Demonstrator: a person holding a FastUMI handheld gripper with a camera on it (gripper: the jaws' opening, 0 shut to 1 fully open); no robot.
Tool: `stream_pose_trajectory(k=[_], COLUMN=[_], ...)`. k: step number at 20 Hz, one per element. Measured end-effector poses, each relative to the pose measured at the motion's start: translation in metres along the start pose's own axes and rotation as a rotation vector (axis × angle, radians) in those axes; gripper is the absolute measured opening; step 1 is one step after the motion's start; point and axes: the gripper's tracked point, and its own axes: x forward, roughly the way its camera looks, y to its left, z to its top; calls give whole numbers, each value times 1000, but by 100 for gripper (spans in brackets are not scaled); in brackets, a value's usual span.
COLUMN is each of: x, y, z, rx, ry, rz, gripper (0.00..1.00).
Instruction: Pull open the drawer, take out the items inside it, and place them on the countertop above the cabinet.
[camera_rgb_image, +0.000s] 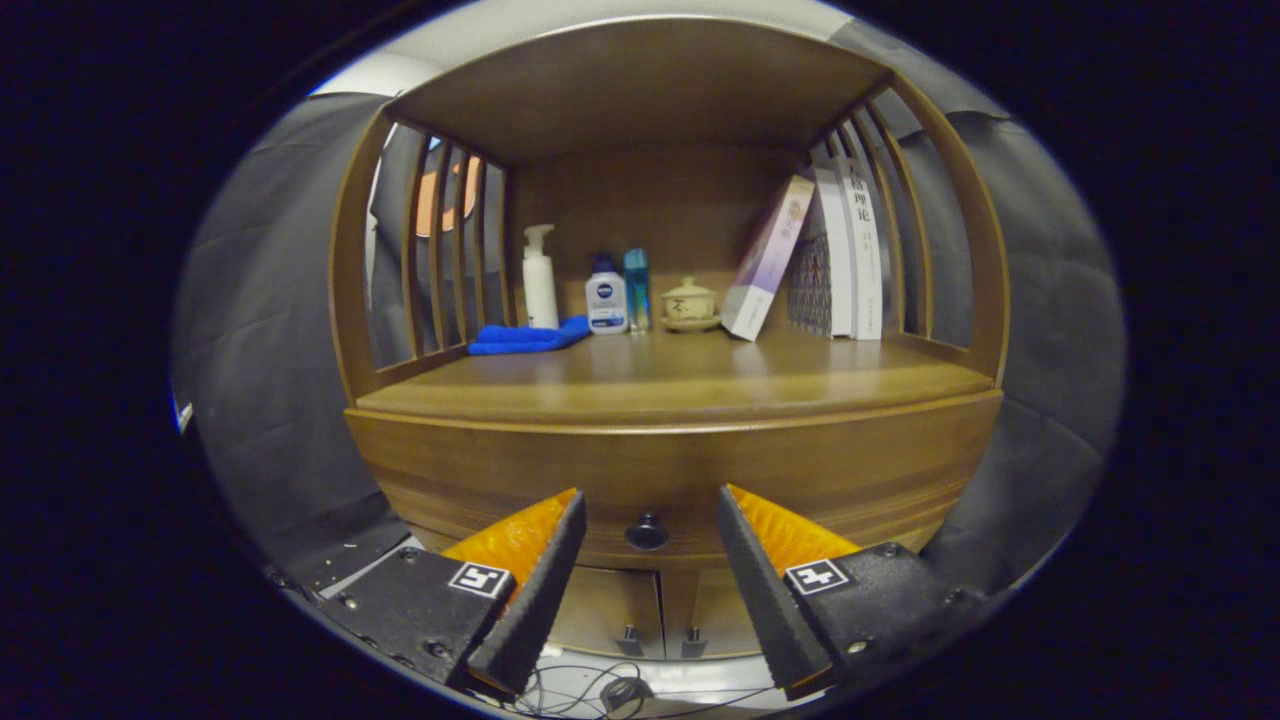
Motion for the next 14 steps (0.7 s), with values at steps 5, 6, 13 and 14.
stream_pose_trajectory(k=[5, 6, 13, 14], x=[19, 22, 36, 38], y=[1, 2, 6, 5], z=[-15, -17, -28, -28], rx=[-22, -27, -8, 0], ry=[19, 22, 36, 30], rz=[-17, -17, -68, -79], gripper=[70, 67, 41, 36])
